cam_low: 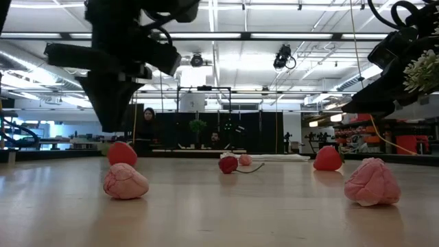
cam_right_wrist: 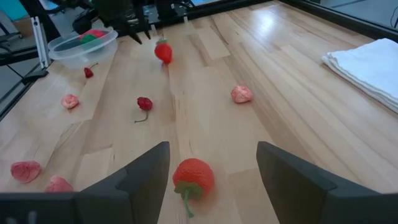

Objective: Pick and placing Produce into tupperware
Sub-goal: Put the strawberry into the transparent plastic container

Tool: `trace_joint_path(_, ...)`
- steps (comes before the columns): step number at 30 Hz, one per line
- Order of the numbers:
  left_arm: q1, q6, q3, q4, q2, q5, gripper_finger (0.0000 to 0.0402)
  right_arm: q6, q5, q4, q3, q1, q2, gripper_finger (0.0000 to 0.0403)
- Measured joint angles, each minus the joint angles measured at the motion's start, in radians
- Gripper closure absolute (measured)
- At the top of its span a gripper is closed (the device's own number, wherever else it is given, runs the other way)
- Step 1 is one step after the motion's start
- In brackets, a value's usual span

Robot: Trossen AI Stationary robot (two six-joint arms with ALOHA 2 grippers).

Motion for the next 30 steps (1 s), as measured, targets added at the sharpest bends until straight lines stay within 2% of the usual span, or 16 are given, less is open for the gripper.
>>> trace_joint_path(6, -0.022, 0.048, 0.000, 0.015, 0.002, -0.107, 0.0270, 0.000, 0.000, 0.000, 0.000, 0.000, 0.000, 0.0153)
trace_joint_path(12, 0.012, -0.045, 0.000, 0.047, 0.002, -0.141, 0.0237, 0.000, 0.000, 0.000, 0.000, 0.000, 0.000, 0.0153)
trace_joint_path(20, 0.026, -0.050, 0.000, 0.047, 0.002, -0.140, 0.0251, 0.000, 0.000, 0.000, 0.000, 0.000, 0.000, 0.0153)
trace_joint_path(24, 0.028, 0.052, 0.000, 0.060, 0.002, -0.138, 0.0261, 0.000, 0.000, 0.000, 0.000, 0.000, 0.000, 0.0153)
trace_joint_path(30, 0.049, 0.162, 0.001, 0.206, 0.002, -0.145, 0.0272, 0.000, 0.000, 0.000, 0.000, 0.000, 0.000, 0.0153)
